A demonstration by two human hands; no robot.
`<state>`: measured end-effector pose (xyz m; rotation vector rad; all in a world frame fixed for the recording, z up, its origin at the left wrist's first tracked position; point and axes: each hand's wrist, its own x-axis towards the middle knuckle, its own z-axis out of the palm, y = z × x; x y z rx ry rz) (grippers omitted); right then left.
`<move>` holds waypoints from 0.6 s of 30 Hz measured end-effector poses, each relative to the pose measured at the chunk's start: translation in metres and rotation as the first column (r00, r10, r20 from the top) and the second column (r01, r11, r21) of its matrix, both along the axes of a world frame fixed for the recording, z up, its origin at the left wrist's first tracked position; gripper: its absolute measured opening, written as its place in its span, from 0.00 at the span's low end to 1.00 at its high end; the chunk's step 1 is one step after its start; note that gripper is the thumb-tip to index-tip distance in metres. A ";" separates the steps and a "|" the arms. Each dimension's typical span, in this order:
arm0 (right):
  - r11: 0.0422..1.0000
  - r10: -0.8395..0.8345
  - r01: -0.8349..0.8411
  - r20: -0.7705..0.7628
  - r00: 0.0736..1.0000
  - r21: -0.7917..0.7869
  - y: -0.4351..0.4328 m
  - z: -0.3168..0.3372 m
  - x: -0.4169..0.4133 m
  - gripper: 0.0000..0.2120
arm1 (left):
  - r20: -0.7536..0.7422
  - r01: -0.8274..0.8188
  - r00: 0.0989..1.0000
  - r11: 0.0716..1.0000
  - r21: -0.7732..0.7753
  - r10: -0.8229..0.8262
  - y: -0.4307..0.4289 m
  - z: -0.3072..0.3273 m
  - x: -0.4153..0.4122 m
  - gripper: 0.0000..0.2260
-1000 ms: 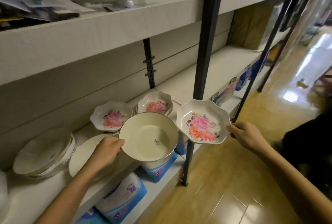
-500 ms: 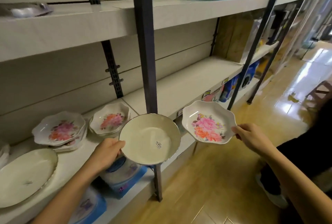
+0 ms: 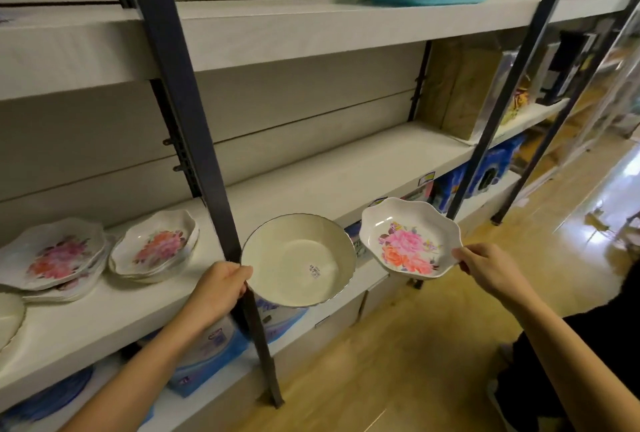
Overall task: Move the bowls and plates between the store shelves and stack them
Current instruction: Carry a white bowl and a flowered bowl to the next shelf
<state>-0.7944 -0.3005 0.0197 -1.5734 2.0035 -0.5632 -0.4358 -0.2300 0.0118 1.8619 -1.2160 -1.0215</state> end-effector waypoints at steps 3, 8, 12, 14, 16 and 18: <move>0.999 0.034 -0.034 0.013 0.999 0.003 -0.026 -0.001 -0.008 0.15 | -0.008 -0.028 1.000 1.000 0.008 0.028 -0.023 -0.002 -0.011 0.17; 0.996 0.085 -0.085 0.050 0.995 -0.015 -0.082 0.000 -0.015 0.15 | -0.034 -0.071 0.997 0.997 0.002 0.071 -0.067 -0.010 -0.029 0.15; 0.994 0.112 -0.112 0.058 0.992 -0.008 -0.135 0.007 -0.014 0.14 | 0.008 -0.138 0.990 0.989 -0.052 0.138 -0.106 -0.010 -0.036 0.16; 0.991 0.135 -0.134 0.055 0.989 -0.009 -0.162 0.008 -0.017 0.15 | 0.010 -0.172 0.985 0.983 -0.064 0.173 -0.123 -0.012 -0.039 0.17; 0.987 0.159 -0.158 0.054 0.986 -0.014 -0.189 0.005 -0.019 0.15 | 0.001 -0.200 0.980 0.977 -0.069 0.200 -0.140 -0.015 -0.041 0.17; 0.982 0.191 -0.191 0.056 0.980 -0.012 -0.215 0.000 -0.018 0.16 | 0.005 -0.240 0.970 0.968 -0.069 0.241 -0.154 -0.018 -0.041 0.18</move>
